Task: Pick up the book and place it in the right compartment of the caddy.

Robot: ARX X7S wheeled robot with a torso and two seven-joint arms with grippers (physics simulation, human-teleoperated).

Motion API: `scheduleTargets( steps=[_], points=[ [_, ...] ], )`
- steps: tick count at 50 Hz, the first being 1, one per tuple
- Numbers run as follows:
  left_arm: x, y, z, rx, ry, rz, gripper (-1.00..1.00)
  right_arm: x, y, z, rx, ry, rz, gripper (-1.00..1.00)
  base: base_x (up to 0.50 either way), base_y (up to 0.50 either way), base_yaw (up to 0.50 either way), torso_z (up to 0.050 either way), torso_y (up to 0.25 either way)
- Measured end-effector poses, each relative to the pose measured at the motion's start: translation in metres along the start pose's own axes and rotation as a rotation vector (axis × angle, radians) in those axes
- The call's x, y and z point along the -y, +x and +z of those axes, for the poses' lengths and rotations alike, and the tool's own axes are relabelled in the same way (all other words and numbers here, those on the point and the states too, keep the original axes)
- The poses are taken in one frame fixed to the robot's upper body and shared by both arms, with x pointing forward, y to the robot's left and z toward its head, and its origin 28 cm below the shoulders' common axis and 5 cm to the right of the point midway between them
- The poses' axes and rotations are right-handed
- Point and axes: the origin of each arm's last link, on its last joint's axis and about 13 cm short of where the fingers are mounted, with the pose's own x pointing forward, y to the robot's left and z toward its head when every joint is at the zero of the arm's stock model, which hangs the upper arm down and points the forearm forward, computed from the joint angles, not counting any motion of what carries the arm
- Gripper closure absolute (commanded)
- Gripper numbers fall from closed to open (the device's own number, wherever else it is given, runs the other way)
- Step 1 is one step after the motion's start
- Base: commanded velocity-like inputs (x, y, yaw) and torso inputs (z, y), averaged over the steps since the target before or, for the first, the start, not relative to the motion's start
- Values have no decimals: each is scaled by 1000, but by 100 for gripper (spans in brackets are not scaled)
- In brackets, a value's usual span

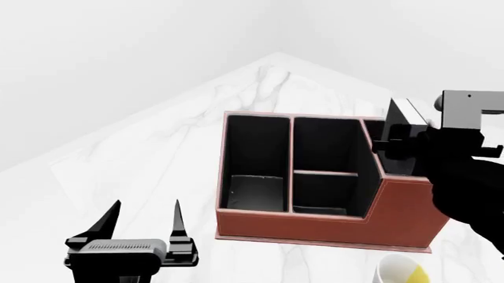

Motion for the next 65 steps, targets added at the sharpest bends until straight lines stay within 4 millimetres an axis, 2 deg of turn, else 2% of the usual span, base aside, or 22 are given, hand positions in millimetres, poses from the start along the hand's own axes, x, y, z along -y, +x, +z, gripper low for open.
scheduleTargets(
  steps=[65],
  points=[
    [1, 0, -1, -3, 0, -3, -100, 5, 12, -29, -46, 29, -18, 100, 0, 0, 0, 0, 1]
  ],
)
